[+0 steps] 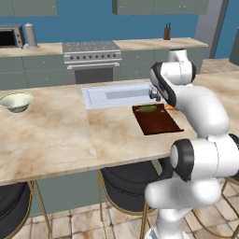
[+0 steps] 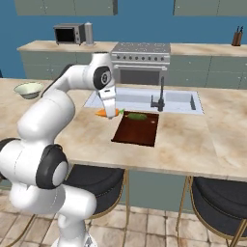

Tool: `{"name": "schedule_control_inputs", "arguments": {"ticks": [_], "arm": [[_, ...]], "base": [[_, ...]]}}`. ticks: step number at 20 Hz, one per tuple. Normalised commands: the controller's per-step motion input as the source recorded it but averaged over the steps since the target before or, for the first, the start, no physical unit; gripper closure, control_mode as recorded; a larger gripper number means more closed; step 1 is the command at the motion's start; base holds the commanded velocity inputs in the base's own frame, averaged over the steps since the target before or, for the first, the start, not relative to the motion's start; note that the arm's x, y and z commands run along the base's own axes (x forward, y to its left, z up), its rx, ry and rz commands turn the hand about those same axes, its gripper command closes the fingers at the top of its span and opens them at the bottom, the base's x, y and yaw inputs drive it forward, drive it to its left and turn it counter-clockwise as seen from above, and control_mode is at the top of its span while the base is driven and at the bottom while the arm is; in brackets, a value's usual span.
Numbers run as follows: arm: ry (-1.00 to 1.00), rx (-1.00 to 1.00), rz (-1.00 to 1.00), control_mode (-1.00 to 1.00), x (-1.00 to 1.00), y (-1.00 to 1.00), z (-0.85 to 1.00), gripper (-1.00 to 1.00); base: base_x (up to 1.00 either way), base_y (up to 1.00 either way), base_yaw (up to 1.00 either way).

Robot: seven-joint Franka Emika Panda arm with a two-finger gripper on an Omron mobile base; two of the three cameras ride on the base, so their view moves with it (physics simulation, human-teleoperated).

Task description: Place the two vegetables and bowl onto the tray for setting up a vegetable dip station.

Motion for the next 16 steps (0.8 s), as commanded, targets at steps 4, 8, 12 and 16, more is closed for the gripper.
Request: {"name": "schedule_control_inputs", "arguments": {"ticks": [4, 8, 12, 16], "arm": [[-0.07, 0.0, -0.13, -1.0, 0.29, 0.0, -0.13, 1.0], [-0.08, 0.0, -0.12, -1.0, 0.24, 0.0, -0.19, 1.0], [-0.03, 0.0, -0.12, -1.0, 0.3, 0.0, -0.08, 1.0], [-0.01, 0.0, -0.08, -1.0, 0.41, -0.07, -0.15, 1.0]], "base": [[0.0, 0.0, 0.0], [0.0, 0.0, 0.0], [0.0, 0.0, 0.0], [0.0, 0.0, 0.0]]}}
